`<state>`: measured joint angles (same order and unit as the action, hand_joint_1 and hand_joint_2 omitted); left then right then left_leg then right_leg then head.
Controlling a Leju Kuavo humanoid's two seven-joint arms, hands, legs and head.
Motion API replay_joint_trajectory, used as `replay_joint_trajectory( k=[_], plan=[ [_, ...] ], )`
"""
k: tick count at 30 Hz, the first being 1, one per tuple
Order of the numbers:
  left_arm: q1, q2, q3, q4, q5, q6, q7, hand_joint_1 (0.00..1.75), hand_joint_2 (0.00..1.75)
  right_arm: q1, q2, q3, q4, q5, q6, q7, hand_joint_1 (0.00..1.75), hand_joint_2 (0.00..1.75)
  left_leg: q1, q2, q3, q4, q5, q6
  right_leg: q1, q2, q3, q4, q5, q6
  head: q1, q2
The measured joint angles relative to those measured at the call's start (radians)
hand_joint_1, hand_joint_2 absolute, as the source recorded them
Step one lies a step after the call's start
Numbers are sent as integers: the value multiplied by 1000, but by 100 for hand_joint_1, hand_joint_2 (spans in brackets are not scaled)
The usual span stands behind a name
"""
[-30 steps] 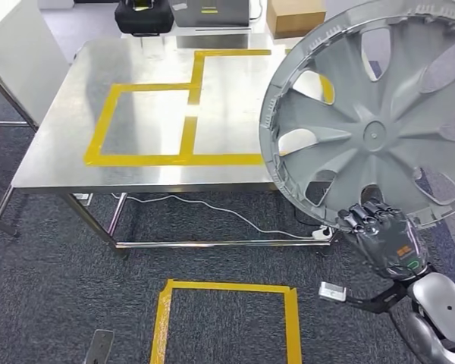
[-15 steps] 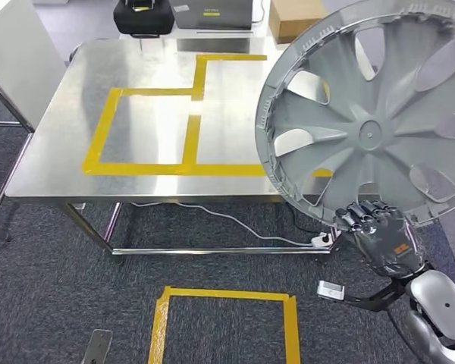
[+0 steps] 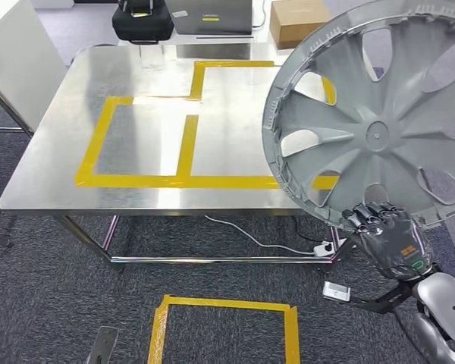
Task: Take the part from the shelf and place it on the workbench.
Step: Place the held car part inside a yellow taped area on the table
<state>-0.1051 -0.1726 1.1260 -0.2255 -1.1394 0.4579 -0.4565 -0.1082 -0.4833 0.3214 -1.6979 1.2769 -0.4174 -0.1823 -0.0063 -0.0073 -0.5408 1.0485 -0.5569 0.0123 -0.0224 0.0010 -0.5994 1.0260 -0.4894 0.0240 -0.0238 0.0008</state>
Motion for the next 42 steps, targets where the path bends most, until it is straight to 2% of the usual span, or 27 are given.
replay_joint_trajectory(
  k=[1, 3, 4, 5, 6, 8, 9, 10, 12, 15, 17, 19, 20, 21, 23, 24, 25, 26, 29, 31, 34, 35, 36, 37, 39, 40, 42],
  plan=[
    [-1, 0, 0, 0, -1, 0, 0, 0, 175, -2, 0, 0, 0, 0, 2, 0, 175, 175, 1, 0, -22, 45, -21, -6, -2, -1, 7, -1, -4, -6, -2, 0],
    [-2, -1, -1, 0, -2, 0, 0, 0, 175, -7, 0, 2, 0, 0, 4, -1, 175, 175, 5, 0, -99, 183, -69, -14, -2, -2, 17, -2, -15, -13, -3, 0],
    [-1, -1, -1, 0, -2, 0, 0, 0, 175, -8, 0, 4, 0, 0, 5, -2, 175, 175, 7, 0, -138, 242, -80, -15, -1, -2, 23, -2, -20, -13, -3, 0],
    [0, -2, -1, 0, -2, 0, 0, 0, 175, -8, 0, 7, 1, 0, 5, -3, 175, 175, 7, 0, -164, 270, -70, -15, -1, -1, 30, -2, -26, -13, -3, 0],
    [1, -2, -1, 0, -2, 0, 0, 0, 175, -8, 0, 10, 2, 0, 6, -4, 175, 175, 7, 0, -173, 260, -39, -12, 0, 0, 41, -1, -34, -12, -4, 0],
    [2, -2, -1, 0, -2, 0, 0, 0, 175, -9, 0, 14, 4, 0, 6, -5, 175, 175, 5, 0, -144, 148, 60, -1, 0, 2, 63, -2, -51, -8, -3, 0],
    [2, -1, -1, 0, -2, 0, 0, 0, 175, -10, 0, 16, 5, 0, 6, -5, 175, 175, 2, 0, -124, 93, 94, 6, 2, 2, 73, -3, -59, -4, -3, 0],
    [1, -1, -1, 0, -2, 0, 0, 0, 175, -11, 0, 17, 5, 0, 6, -5, 175, 175, -1, 0, -106, 50, 108, 12, 2, 3, 79, -5, -64, 1, -3, 0],
    [0, -1, -1, 0, -2, 0, 0, 0, 175, -13, 0, 20, 6, 0, 6, -6, 175, 175, -6, 0, -89, 19, 94, 21, 3, 2, 82, -9, -68, 12, -4, 0],
    [0, -4, -1, 0, -2, 0, -1, 0, 175, -14, 0, 23, 6, 2, 7, -8, 175, 175, 1, -1, -69, -14, 86, 30, 3, -1, 75, -1, -81, 26, -1, 0],
    [-1, -5, -1, 0, -2, 0, -1, 0, 175, -18, 0, 24, 8, 4, 8, -7, 175, 175, 5, -2, -54, -28, 83, 37, 3, -1, 24, 88, -116, 31, 4, 0],
    [-2, -7, -1, 0, -2, 0, 0, 0, 175, -18, 0, 26, 11, 10, 10, -6, 175, 175, 4, -2, -44, -30, 74, 42, 3, -1, -63, 222, -152, 35, 6, 0],
    [-1, -8, -1, 0, -2, 0, 0, 0, 175, -16, 0, 28, 13, 12, 10, -6, 175, 175, 3, -2, -37, -29, 68, 42, 3, -1, -97, 260, -148, 37, 6, 0],
    [0, -9, -1, 0, -2, 0, 0, 0, 175, -13, 0, 30, 15, 13, 11, -7, 175, 175, 3, -3, -28, -29, 61, 42, 2, -1, -113, 262, -123, 38, 6, 0],
    [1, -11, -1, 0, -2, 0, 0, 0, 175, -12, 0, 32, 18, 14, 12, -6, 175, 175, 4, -4, -6, -29, 44, 38, 2, -3, -91, 157, -25, 37, 7, 0],
    [0, -11, -1, 0, -2, -1, 0, 0, 175, -14, 0, 33, 19, 14, 13, -6, 175, 175, 2, -5, 3, -29, 35, 34, 3, -4, -67, 97, 12, 36, 7, 0],
    [0, -11, -2, 0, -2, -1, 0, 0, 175, -17, 0, 34, 20, 15, 14, -6, 175, 175, 0, -5, 7, -28, 29, 30, 4, -4, -43, 45, 30, 32, 8, 0],
    [-1, -10, -2, 0, -2, -2, 1, 0, 175, -21, 0, 37, 21, 17, 16, -6, 175, 175, -1, -5, 8, -27, 25, 26, 5, -4, -28, 17, 30, 27, 7, 0],
    [-4, -11, -2, 0, -3, -3, 3, 0, 175, -33, 2, 49, 28, 22, 27, -7, 175, 175, -2, -3, 7, -26, 19, 15, 5, 0, -16, 0, 13, 12, 5, 0],
    [-8, -11, -2, 0, -4, -3, 7, 0, 175, -53, 8, 60, 39, 22, 38, -7, 175, 175, -2, -2, -10, 16, -5, 2, 0, -1, -9, -4, 9, 2, 3, 0],
    [-14, -12, -6, 0, -11, -6, 18, 0, 175, -107, 34, 88, 80, 24, 62, -7, 175, 175, 5, -1, -118, 209, -75, -12, -3, 0, 1, -5, 0, -9, 1, 0],
    [-15, -13, -8, 0, -14, -8, 21, 0, 175, -124, 46, 100, 100, 25, 71, -7, 175, 175, 7, -1, -151, 257, -80, -14, -3, 0, 5, -5, -3, -10, 1, 0],
    [-16, -14, -11, 0, -17, -10, 22, 0, 175, -139, 55, 111, 119, 25, 78, -7, 175, 175, 8, -1, -169, 269, -62, -14, -3, 1, 11, -5, -7, -10, 0, 0],
    [-17, -15, -14, 0, -19, -10, 23, 0, 175, -150, 64, 120, 136, 25, 82, -7, 175, 175, 8, -1, -167, 240, -25, -13, -3, 1, 18, -5, -12, -9, 0, 0],
    [-20, -16, -19, 0, -22, -11, 23, 0, 175, -170, 78, 134, 161, 25, 86, -7, 175, 175, 8, -1, -128, 116, 65, -7, -3, 1, 34, -6, -22, -4, 1, 0],
    [-21, -16, -21, 0, -22, -11, 23, 0, 175, -181, 83, 139, 171, 25, 86, -7, 175, 175, 7, -1, -109, 62, 93, -4, -2, 1, 37, -6, -26, 0, 1, 0],
    [-23, -18, -23, 0, -22, -11, 24, 0, 175, -199, 90, 148, 187, 25, 86, -7, 175, 175, 3, -1, -91, 9, 98, 4, 0, 1, 34, -6, -28, 9, 1, 0]
  ],
)
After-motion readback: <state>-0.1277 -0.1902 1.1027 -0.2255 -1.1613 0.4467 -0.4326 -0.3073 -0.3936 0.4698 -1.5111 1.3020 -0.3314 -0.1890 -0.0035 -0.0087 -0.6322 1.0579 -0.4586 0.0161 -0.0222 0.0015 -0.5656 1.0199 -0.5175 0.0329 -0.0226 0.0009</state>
